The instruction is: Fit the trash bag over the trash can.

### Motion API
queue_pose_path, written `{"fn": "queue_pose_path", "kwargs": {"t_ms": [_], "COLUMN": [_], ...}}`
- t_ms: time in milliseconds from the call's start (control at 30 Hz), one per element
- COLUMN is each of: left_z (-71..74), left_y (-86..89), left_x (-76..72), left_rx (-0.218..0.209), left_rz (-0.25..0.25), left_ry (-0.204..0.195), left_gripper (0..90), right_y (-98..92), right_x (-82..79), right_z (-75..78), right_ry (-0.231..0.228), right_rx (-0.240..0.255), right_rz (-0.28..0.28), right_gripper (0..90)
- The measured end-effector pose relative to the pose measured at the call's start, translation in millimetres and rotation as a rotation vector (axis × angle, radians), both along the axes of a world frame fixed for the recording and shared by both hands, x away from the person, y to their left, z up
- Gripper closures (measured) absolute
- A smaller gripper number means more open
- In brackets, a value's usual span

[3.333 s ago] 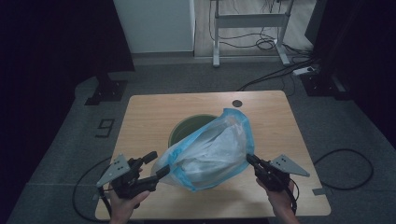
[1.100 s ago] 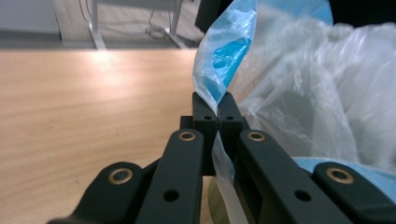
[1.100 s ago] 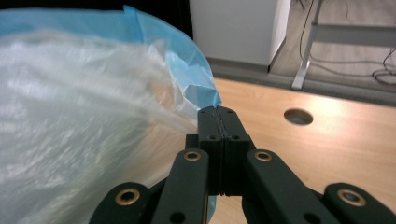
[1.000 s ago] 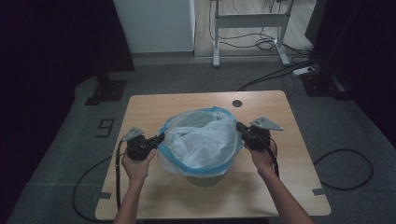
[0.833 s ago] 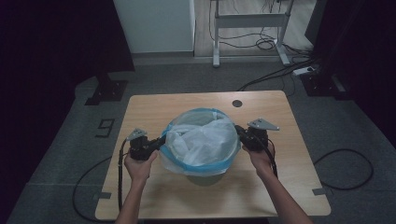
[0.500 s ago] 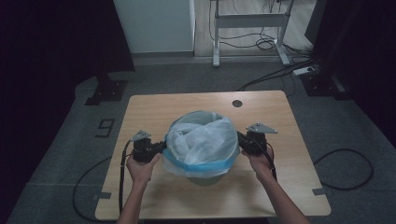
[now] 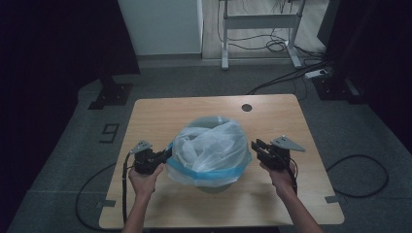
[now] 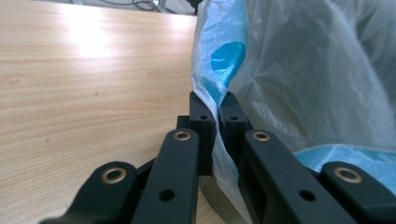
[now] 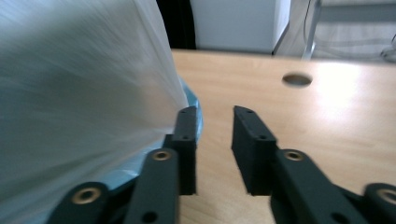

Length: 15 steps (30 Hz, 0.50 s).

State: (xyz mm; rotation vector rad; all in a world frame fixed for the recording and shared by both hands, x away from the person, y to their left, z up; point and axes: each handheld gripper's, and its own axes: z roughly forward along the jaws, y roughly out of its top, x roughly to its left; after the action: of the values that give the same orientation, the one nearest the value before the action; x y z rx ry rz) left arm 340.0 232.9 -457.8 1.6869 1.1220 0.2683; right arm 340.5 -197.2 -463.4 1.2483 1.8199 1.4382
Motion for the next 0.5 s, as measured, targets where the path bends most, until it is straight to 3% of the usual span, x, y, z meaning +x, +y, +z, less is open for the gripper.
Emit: {"fn": "queue_pose_path", "kwargs": {"t_ms": [200, 433, 500], "left_z": [7.4, 14.2, 15.9], "left_y": [-0.8, -1.5, -3.7], "left_x": [-5.7, -9.0, -10.1], "left_rx": [0.014, 0.007, 0.03], "left_rz": [-0.004, -0.002, 0.002], "left_ry": [-0.043, -0.059, -0.068], "left_gripper": [84.8, 84.7, 84.7], "right_y": [-8.0, 5.0, 14.4], "right_x": [-37.3, -75.3, -81.7], "right_z": [25.0, 46.5, 49.2], "right_ry": [-0.082, -0.128, -0.134], "right_rx": [0.04, 0.062, 0.05], "right_rz": [0.059, 0.234, 0.278], "right_gripper": [56.2, 47.5, 45.6]}}
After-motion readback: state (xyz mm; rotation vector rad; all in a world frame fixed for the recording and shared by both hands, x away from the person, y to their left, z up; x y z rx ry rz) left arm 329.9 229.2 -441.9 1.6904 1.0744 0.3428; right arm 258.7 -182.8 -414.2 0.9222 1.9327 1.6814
